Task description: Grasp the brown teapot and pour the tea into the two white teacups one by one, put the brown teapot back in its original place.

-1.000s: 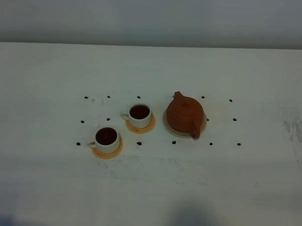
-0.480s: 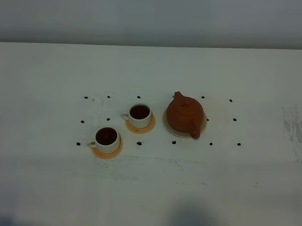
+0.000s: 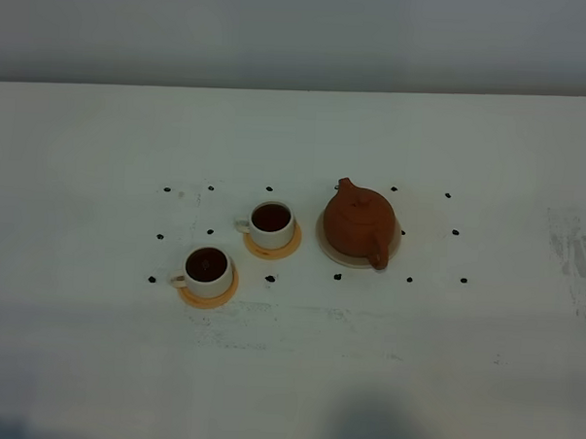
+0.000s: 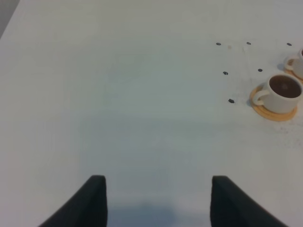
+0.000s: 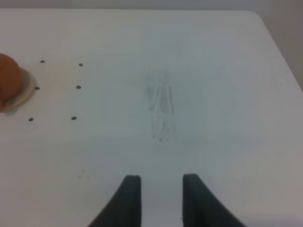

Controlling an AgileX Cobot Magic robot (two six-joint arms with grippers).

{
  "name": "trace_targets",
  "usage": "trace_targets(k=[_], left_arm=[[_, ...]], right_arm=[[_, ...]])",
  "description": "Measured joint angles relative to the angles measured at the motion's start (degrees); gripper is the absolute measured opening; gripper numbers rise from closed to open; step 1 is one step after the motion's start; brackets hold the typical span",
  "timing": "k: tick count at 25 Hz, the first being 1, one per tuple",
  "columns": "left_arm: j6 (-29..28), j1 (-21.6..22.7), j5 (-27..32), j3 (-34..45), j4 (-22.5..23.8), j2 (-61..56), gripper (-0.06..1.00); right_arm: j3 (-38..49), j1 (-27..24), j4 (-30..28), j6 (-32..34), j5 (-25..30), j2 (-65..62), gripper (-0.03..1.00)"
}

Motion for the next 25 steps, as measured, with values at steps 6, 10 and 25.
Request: trace_targets(k=[6,10,25], left_arm=[[0.0,0.0,0.0,0.0,0.0,0.0,0.5],[0.0,0.0,0.0,0.0,0.0,0.0,0.5],[0.0,0.0,0.0,0.0,0.0,0.0,0.5]], right_arm=[[0.0,0.0,0.0,0.0,0.0,0.0,0.21],[0.0,0.0,0.0,0.0,0.0,0.0,0.21],[0.0,0.0,0.0,0.0,0.0,0.0,0.21]])
